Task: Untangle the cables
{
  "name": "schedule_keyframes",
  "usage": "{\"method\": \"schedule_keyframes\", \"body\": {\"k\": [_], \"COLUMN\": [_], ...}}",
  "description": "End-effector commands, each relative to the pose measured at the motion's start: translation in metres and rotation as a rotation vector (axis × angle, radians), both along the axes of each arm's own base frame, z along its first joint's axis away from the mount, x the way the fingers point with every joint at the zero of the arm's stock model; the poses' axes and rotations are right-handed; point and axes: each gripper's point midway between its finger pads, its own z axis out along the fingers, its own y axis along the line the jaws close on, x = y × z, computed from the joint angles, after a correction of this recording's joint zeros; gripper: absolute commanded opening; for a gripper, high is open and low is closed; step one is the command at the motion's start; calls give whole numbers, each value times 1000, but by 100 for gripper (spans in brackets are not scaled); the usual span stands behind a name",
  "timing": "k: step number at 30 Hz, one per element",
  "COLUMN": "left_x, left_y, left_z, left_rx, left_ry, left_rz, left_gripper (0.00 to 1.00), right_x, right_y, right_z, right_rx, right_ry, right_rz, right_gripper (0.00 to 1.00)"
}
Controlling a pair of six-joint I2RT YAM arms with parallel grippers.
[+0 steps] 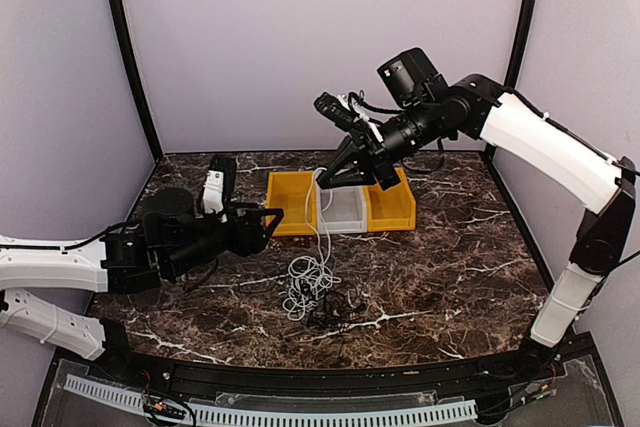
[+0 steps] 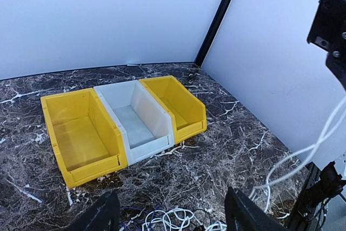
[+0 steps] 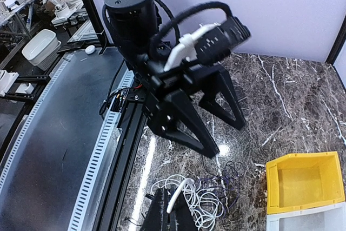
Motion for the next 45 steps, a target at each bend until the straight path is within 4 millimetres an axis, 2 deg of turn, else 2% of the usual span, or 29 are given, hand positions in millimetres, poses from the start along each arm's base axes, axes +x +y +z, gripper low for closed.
{"method": "schedule_keyframes", "body": {"k": [1, 6, 9, 13, 18, 21, 22, 23, 24, 25, 27, 28, 29, 30, 31, 35, 38, 45], "left_x": [-29, -36, -33, -21, 15, 34, 39, 41, 41, 41, 38, 34, 32, 30, 28, 27, 26, 32], "left_y": [1, -21, -38, -52, -64, -76, -83, -88, -97, -102, -115, -120, -121, -123, -121, -107, -95, -76], "left_z": [9, 36, 42, 46, 36, 15, -5, -10, -32, -39, -80, -87, -107, -114, -132, -170, -183, -195], "left_rx": [-2, -34, -38, -30, -2, 22, 50, 27, 50, 37, 77, 73, 111, 116, 160, 282, 343, 411], "left_ry": [-118, -210, -238, -262, -225, -191, -168, -159, -128, -106, -18, 14, 56, 84, 125, 217, 250, 301], "left_rz": [-161, -265, -301, -284, -141, -83, -79, -81, -107, -119, -166, -187, -198, -207, -207, -165, -135, -73], "left_gripper": [70, 71, 70, 68, 65, 63, 63, 63, 63, 62, 61, 61, 61, 61, 60, 59, 59, 60], "right_x": [-1, 1, 1, 1, -2, -10, -12, -12, -11, -9, -4, -2, -1, 2, 5, 12, 13, 15], "right_y": [1, 3, 3, 2, 1, -2, -3, -5, -7, -10, -18, -23, -28, -33, -39, -68, -89, -132], "right_z": [3, 2, 3, 3, 9, 30, 41, 55, 68, 82, 103, 112, 124, 135, 143, 198, 229, 277], "right_rx": [2, -5, -6, -7, 6, 48, 67, 91, 117, 146, 191, 206, 226, 247, 260, 373, 442, 529], "right_ry": [-26, -25, -27, -28, -33, -63, -85, -116, -152, -191, -257, -285, -317, -344, -358, -437, -480, -600], "right_rz": [-4, -8, -11, -13, 1, 37, 46, 43, 33, 15, -22, -37, -50, -68, -83, -137, -166, -266], "right_gripper": [0, 0, 0, 0, 0, 0, 0, 0, 0, 0, 0, 0, 0, 0, 0, 0, 0, 0]}}
